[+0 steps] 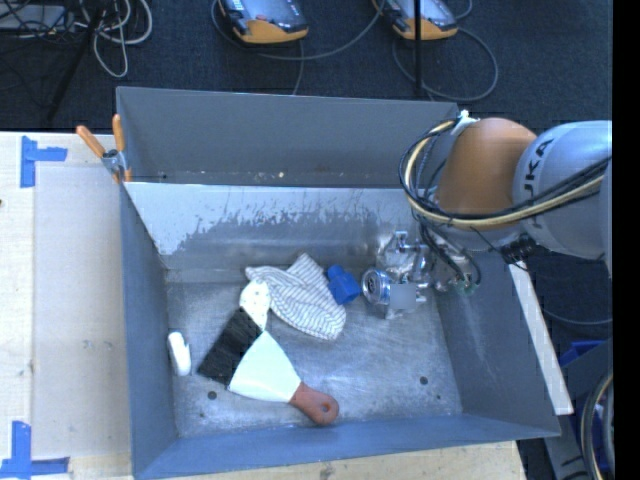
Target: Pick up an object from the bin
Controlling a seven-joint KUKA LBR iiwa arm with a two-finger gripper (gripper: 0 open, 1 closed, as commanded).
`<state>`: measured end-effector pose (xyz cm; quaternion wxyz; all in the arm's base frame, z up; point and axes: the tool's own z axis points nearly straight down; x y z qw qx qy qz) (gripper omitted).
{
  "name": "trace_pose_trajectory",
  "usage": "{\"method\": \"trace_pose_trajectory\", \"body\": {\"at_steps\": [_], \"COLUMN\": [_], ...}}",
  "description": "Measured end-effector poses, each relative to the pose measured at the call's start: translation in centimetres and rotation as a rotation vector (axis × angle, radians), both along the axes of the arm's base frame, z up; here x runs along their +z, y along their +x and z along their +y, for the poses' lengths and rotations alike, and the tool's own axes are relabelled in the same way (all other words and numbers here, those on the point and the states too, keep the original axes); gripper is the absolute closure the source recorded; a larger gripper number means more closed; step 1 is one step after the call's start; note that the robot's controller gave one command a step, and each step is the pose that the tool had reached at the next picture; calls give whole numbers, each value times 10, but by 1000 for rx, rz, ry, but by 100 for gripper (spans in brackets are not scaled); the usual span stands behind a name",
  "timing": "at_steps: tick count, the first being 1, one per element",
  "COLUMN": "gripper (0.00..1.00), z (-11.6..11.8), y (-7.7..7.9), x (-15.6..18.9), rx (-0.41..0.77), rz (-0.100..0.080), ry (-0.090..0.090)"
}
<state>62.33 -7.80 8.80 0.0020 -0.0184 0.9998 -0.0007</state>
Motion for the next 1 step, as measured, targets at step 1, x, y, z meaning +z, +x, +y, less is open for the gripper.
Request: {"method": "trace_pose_trajectory", "body": {"at_steps": [1], "gripper": [100], "z": [1], "y": [-2], "x": [37], "rx": [-2], "rz": [1], "ry": [1]}}
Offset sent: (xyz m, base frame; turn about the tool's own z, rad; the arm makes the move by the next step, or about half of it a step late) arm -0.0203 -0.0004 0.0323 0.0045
